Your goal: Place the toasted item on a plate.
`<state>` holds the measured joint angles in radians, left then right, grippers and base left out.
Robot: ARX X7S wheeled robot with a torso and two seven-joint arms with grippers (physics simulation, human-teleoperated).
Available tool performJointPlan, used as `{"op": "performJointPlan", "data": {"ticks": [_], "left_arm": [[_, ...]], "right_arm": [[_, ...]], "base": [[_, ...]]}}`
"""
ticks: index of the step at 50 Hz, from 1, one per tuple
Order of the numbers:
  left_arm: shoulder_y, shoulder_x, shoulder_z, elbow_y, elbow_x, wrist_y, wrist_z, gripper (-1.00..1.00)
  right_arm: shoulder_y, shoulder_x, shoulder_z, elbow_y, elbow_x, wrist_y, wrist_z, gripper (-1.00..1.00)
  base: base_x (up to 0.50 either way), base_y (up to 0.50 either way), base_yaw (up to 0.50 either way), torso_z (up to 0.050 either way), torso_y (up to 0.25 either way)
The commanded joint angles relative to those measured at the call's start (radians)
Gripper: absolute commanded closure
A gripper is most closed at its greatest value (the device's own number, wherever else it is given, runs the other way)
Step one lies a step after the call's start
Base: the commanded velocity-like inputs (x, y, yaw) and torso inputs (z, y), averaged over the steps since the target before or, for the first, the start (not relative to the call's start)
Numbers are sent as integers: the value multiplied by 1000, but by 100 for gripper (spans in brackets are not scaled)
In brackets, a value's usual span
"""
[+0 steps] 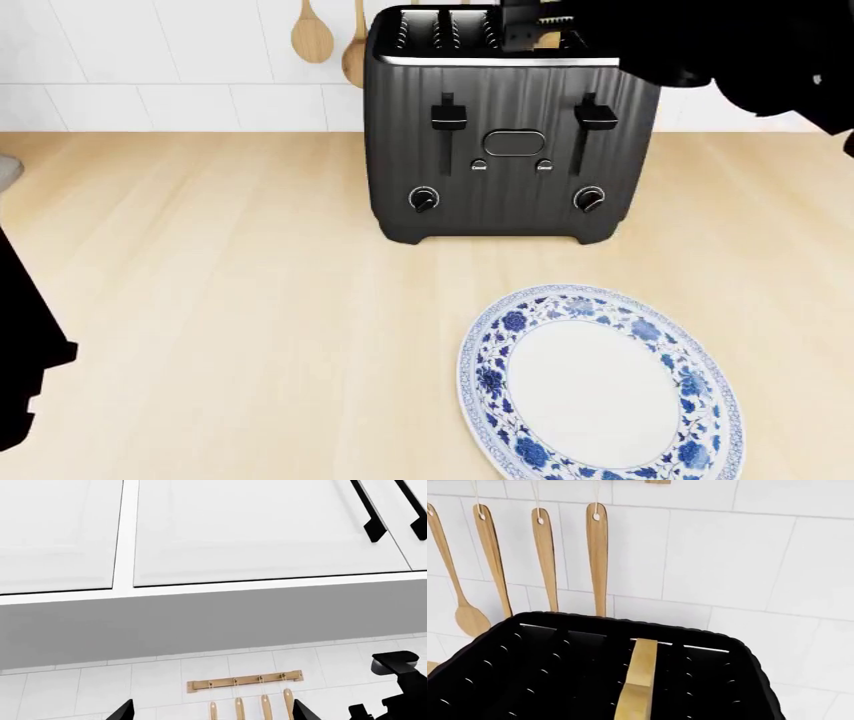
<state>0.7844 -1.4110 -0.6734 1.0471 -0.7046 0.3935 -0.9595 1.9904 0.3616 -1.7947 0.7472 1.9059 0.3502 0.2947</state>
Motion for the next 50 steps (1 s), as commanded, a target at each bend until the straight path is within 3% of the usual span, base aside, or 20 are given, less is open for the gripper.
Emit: {"op": "performJointPlan", "data": {"ticks": [1, 23, 24, 50], "left_arm": [[0, 1, 4, 0, 3, 1, 0, -100], [0, 6, 1, 0, 0, 1, 4, -100], [0, 5, 1, 0, 0, 1, 4, -100], [0, -10, 9, 0, 5, 1, -12, -100]], "right_arm": [[-8, -7, -3, 16, -2, 17, -5, -100], [-13, -17, -5, 21, -13, 36, -15, -100], [-14, -15, -4, 20, -14, 32, -11, 100], [-25, 3, 9, 13, -28, 11, 2, 100]], "base": [[0, 0, 0, 0, 0], [0, 0, 0, 0, 0], [0, 0, 0, 0, 0], [0, 0, 0, 0, 0]]}}
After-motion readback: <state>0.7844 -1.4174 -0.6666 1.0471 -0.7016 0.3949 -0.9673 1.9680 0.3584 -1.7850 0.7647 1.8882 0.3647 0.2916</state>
